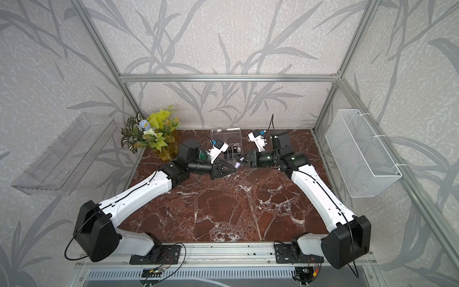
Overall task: Arrange the lipsticks in the organizer
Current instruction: Pick up the lipstick at the center of the board.
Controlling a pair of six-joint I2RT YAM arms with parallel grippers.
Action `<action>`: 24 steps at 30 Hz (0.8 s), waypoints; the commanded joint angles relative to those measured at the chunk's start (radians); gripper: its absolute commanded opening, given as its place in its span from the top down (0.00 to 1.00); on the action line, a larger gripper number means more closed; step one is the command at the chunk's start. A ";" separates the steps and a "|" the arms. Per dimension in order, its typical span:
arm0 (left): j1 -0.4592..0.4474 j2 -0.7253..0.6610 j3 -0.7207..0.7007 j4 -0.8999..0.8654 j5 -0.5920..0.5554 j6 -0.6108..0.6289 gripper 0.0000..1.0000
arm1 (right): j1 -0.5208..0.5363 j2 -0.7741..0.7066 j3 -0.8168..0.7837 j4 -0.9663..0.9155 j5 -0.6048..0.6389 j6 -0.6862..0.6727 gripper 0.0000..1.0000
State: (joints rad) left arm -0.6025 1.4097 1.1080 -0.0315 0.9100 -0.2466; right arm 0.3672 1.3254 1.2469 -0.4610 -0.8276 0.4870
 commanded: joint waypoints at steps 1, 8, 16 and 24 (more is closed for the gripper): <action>-0.006 -0.012 0.010 0.009 0.011 0.007 0.89 | 0.007 -0.005 0.035 0.029 0.009 -0.001 0.65; -0.005 -0.006 0.028 -0.027 -0.023 0.028 0.89 | 0.010 -0.011 0.044 0.010 0.012 -0.009 0.78; -0.005 -0.007 0.053 -0.074 -0.181 0.046 0.48 | 0.010 -0.017 0.056 -0.031 0.040 -0.035 0.86; -0.005 -0.064 0.040 -0.087 -0.388 0.056 0.16 | 0.012 -0.019 0.056 -0.060 0.117 -0.070 0.89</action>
State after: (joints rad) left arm -0.6071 1.3998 1.1324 -0.1120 0.6426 -0.2089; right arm 0.3744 1.3247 1.2755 -0.5007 -0.7570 0.4507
